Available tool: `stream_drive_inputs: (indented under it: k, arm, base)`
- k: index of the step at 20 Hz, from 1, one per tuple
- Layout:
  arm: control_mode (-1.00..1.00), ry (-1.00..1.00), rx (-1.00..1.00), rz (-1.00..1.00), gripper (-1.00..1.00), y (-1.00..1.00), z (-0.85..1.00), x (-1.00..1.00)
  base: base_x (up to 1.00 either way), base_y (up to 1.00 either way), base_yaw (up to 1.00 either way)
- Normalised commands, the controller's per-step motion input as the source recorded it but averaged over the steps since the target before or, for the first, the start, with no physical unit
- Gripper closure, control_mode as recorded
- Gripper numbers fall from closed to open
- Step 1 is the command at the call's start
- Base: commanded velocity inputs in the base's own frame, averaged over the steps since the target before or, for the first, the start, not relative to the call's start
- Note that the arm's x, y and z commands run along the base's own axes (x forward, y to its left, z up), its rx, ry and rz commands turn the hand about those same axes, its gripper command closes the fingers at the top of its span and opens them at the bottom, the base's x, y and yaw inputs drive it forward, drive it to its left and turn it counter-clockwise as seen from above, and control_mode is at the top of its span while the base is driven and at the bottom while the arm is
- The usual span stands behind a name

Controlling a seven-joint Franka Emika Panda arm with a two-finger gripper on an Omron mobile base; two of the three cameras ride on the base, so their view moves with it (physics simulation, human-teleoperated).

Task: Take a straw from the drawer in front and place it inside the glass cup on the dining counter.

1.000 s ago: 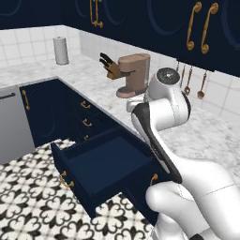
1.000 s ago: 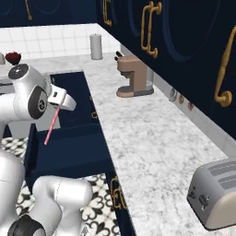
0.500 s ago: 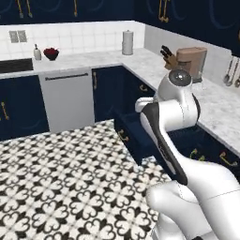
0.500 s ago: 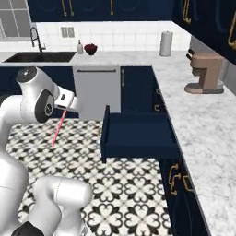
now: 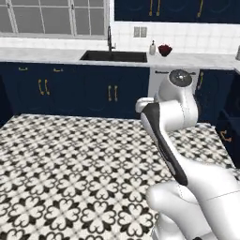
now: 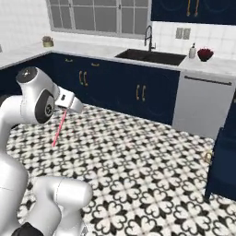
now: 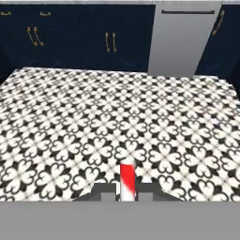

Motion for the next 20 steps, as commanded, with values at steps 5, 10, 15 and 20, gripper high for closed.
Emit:
stream_drive_inputs:
  k: [5, 10, 15, 20]
  arm:
    - [1.0, 0.0, 0.0, 0.0, 1.0, 0.0, 0.0, 0.0]
    - [1.0, 0.0, 0.0, 0.0, 1.0, 0.0, 0.0, 0.0]
    - [1.0, 0.0, 0.0, 0.0, 1.0, 0.0, 0.0, 0.0]
    - [1.0, 0.0, 0.0, 0.0, 1.0, 0.0, 0.0, 0.0]
  base:
    - [0.0, 1.0, 0.61]
    - [0.41, 1.0, 0.37]
    - [0.84, 1.0, 0.14]
    - [0.25, 1.0, 0.09]
